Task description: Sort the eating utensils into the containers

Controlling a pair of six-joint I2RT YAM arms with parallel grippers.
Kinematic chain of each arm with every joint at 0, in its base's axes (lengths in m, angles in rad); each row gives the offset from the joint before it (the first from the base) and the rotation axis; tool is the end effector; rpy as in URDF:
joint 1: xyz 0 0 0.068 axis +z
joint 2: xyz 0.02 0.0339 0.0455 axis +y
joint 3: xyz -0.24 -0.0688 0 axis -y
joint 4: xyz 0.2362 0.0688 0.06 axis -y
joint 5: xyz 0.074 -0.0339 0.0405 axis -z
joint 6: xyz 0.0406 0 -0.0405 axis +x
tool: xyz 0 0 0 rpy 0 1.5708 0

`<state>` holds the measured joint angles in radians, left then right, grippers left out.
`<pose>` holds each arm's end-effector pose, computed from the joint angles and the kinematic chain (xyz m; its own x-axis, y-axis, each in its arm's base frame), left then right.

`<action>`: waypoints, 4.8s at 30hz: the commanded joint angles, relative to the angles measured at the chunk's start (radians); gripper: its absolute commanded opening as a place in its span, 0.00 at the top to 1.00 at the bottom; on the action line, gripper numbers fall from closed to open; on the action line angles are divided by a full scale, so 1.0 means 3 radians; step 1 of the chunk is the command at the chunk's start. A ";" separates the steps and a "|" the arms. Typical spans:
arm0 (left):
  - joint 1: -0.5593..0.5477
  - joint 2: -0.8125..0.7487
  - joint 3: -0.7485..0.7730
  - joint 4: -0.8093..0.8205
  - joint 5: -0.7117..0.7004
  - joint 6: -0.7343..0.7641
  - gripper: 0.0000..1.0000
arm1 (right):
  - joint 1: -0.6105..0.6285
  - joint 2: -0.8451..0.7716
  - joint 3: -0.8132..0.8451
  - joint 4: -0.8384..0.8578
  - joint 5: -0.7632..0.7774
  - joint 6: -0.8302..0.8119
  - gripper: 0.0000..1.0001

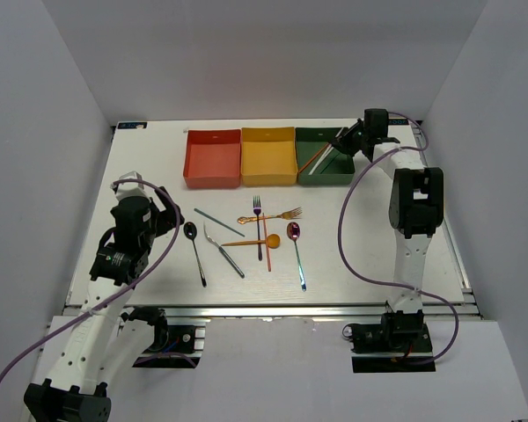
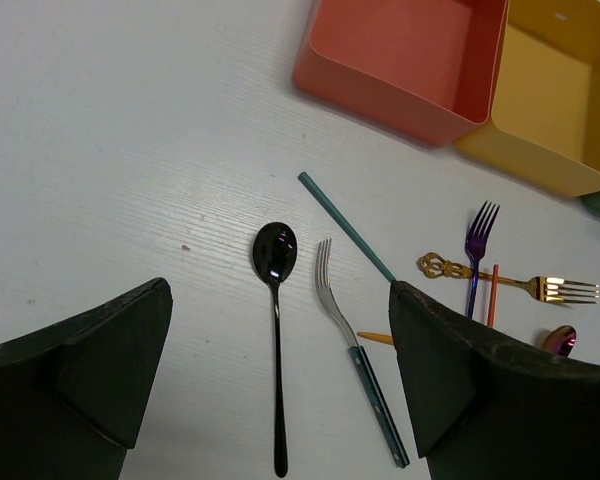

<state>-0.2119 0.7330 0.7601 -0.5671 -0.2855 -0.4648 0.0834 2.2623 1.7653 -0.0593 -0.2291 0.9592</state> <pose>0.1715 -0.0252 0.2824 -0.4339 -0.3466 -0.8316 -0.2560 0.9324 -0.2550 0.5032 0.0513 0.1785 -0.5259 0.7562 -0.3894 0.2739 0.5840 0.7641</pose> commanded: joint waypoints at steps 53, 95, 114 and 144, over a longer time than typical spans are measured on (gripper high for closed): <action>-0.0015 -0.0137 0.0008 0.0039 -0.0004 0.0010 0.02 | 0.2703 -0.0884 -0.1042 -0.1239 0.2047 -0.1607 0.65; -0.0015 -0.0147 0.0008 0.0044 0.0021 0.0021 0.02 | 0.2821 -0.0761 -0.1042 -0.1157 0.2088 -0.1418 0.97; -0.0015 -0.0153 0.0008 0.0044 0.0016 0.0021 0.02 | 0.1856 -0.1911 -0.1267 -0.0434 0.1472 -0.1240 1.00; -0.0015 0.0067 0.0023 0.0034 0.0031 0.0026 0.02 | 0.0203 -0.0602 -0.0168 -0.0094 0.0866 -0.0063 0.47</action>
<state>-0.2123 0.7624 0.7601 -0.5648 -0.2855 -0.4610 0.1452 2.1635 1.7351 -0.1059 0.0387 0.9661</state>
